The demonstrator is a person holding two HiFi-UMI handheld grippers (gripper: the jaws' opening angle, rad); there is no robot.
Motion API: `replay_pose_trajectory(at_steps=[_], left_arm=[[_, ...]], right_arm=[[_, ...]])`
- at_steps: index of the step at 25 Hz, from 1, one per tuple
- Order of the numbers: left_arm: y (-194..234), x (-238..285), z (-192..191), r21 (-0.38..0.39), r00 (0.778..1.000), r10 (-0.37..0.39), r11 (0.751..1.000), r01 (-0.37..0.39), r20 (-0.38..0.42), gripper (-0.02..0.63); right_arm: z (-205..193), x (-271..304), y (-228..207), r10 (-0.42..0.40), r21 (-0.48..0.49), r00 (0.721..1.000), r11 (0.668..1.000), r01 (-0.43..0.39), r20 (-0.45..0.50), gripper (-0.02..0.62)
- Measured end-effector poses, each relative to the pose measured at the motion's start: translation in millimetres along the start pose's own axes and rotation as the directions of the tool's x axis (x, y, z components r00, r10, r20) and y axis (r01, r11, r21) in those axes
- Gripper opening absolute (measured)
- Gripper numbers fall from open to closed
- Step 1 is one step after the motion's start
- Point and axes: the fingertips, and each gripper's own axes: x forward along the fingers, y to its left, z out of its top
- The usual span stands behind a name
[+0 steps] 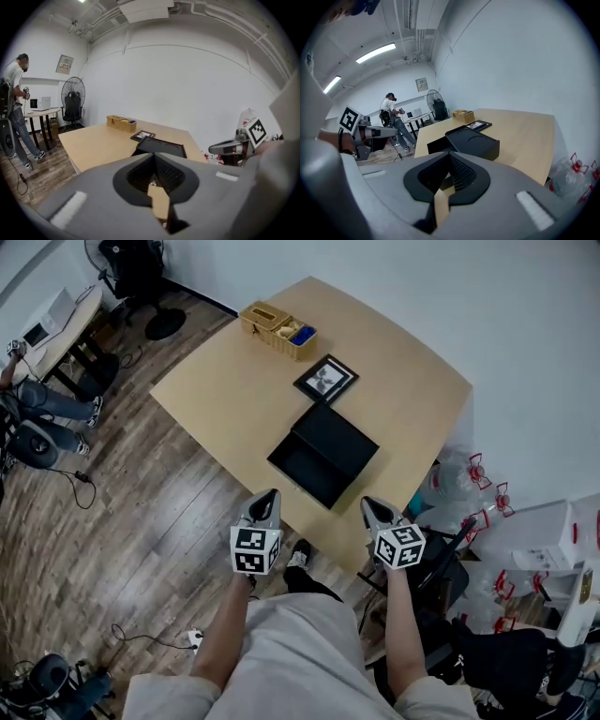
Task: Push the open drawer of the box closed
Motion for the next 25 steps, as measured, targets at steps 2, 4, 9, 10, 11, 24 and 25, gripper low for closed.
replay_pose_trajectory(at_steps=[2,4,9,10,11,24,25], left_arm=[[-2,12,2,0.012,1.000,-0.016,1.000,0.016,-0.008,0.052],[-4,23,5,0.024,1.000,-0.027,0.999,0.028,-0.012,0.052],[2,45,7,0.039,0.999,-0.040,0.998,0.041,-0.031,0.052],[4,48,6,0.034,0.999,-0.037,0.999,0.038,-0.034,0.052],[7,52,6,0.027,0.999,-0.032,0.999,0.033,-0.037,0.052],[34,71,-36,0.010,0.991,-0.030,0.999,0.031,-0.127,0.052],[35,73,-41,0.018,0.989,-0.044,0.999,0.046,-0.138,0.052]], right_arm=[[11,7,-18,0.001,-0.044,1.000,0.999,-0.001,-0.014,0.002],[29,14,-36,-0.001,-0.088,1.000,0.996,0.000,-0.012,0.002],[84,45,-68,0.039,-0.236,0.998,0.971,-0.048,-0.044,0.002],[96,51,-75,0.033,-0.267,0.998,0.963,-0.047,-0.056,0.002],[109,58,-82,0.021,-0.283,0.998,0.958,-0.037,-0.061,0.002],[113,162,-64,0.174,-0.337,0.939,0.901,-0.274,-0.298,0.002],[102,167,-62,0.167,-0.352,0.926,0.890,-0.289,-0.338,0.002]])
